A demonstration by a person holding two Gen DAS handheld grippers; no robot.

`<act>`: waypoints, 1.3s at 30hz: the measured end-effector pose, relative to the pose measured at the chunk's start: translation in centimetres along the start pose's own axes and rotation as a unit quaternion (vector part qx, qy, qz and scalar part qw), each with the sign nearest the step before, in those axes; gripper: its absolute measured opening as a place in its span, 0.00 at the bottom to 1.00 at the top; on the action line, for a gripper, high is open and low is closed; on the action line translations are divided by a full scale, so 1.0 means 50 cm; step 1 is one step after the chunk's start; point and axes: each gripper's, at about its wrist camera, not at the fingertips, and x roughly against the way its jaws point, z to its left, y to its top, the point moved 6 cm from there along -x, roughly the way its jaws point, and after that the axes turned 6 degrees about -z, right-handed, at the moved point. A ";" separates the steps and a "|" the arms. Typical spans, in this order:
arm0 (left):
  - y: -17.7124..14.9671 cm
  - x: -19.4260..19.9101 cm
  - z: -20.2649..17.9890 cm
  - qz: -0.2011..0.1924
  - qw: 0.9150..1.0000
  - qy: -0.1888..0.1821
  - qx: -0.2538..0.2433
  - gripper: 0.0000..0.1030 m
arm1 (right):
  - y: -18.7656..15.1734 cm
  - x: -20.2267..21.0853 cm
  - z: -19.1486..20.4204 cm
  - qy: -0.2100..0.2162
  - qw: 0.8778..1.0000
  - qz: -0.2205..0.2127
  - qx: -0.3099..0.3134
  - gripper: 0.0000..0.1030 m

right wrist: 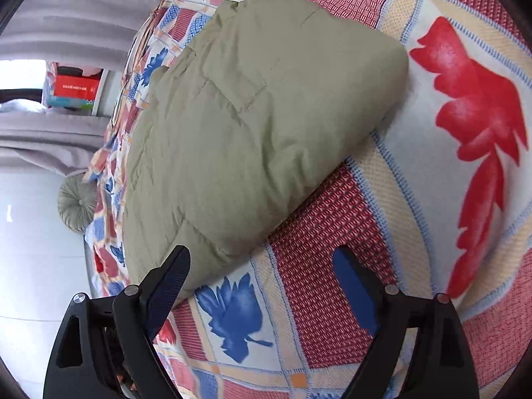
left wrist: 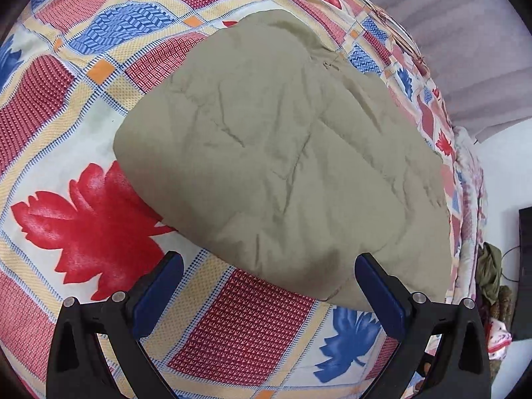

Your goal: Fold large clothes

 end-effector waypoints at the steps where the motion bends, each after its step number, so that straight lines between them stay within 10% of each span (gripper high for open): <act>1: 0.003 -0.006 -0.002 0.001 1.000 -0.006 0.001 1.00 | 0.005 -0.006 0.001 0.008 1.000 -0.001 -0.008 0.87; 24: 0.087 -0.120 -0.008 -0.034 0.996 -0.038 0.071 0.98 | 0.086 -0.127 0.034 0.116 0.987 0.009 -0.111 1.00; 27: 0.099 -0.117 -0.021 -0.039 0.996 -0.048 0.066 0.42 | 0.089 -0.137 0.038 0.122 0.985 0.009 -0.121 1.00; 29: 0.107 -0.105 -0.037 -0.047 0.996 -0.055 0.045 0.26 | 0.090 -0.136 0.038 0.120 0.984 0.009 -0.129 0.98; 34: 0.112 -0.058 -0.076 -0.067 0.996 -0.049 -0.021 0.18 | 0.084 -0.127 0.025 0.120 0.981 0.019 -0.151 0.32; 39: 0.094 0.006 -0.087 -0.078 0.994 -0.052 -0.050 0.17 | 0.079 -0.086 0.052 0.133 0.984 0.015 -0.119 0.24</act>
